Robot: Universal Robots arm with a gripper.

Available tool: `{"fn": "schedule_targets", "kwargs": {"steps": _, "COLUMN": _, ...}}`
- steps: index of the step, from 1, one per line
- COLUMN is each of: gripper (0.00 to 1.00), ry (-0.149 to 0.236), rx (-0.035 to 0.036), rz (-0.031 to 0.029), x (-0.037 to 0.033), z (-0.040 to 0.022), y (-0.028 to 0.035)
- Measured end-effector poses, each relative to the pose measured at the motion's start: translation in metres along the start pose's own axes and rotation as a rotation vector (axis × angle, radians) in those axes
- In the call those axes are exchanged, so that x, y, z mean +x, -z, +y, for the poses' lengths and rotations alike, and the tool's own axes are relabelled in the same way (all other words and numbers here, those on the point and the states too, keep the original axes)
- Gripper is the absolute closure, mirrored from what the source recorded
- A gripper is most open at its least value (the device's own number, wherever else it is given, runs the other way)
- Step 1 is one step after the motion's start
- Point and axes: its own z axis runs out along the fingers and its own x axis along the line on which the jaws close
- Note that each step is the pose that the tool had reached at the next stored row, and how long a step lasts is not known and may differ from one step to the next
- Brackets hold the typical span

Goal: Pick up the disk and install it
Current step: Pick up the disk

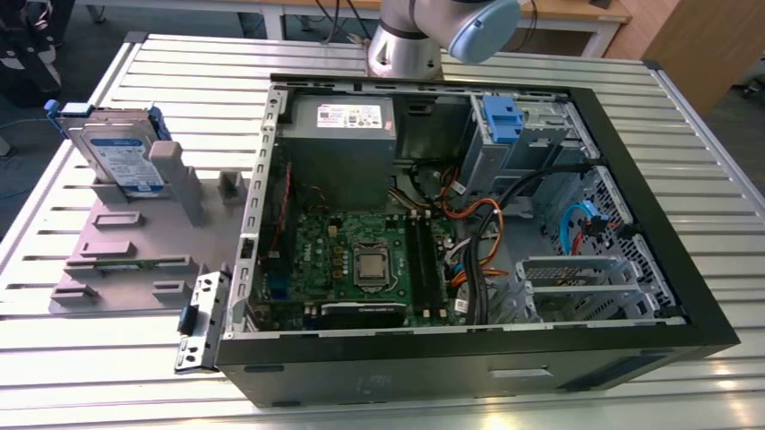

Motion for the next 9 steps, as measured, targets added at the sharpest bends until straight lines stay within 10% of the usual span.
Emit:
{"fn": "schedule_targets", "kwargs": {"steps": 1, "gripper": 0.89, "ry": 0.065, "rx": -0.0016, "rz": 0.0029, "x": 0.0, "z": 0.0, "y": 0.0}}
{"fn": "schedule_targets", "kwargs": {"steps": 5, "gripper": 0.89, "ry": 0.067, "rx": -0.0017, "rz": 0.0029, "x": 0.0, "z": 0.0, "y": 0.0}}
{"fn": "schedule_targets", "kwargs": {"steps": 7, "gripper": 0.89, "ry": 0.171, "rx": -0.0041, "rz": 0.0074, "x": 0.0, "z": 0.0, "y": -0.0002}}
{"fn": "schedule_targets", "kwargs": {"steps": 9, "gripper": 0.89, "ry": 0.172, "rx": -0.0042, "rz": 0.0075, "x": 0.0, "z": 0.0, "y": -0.0002}}
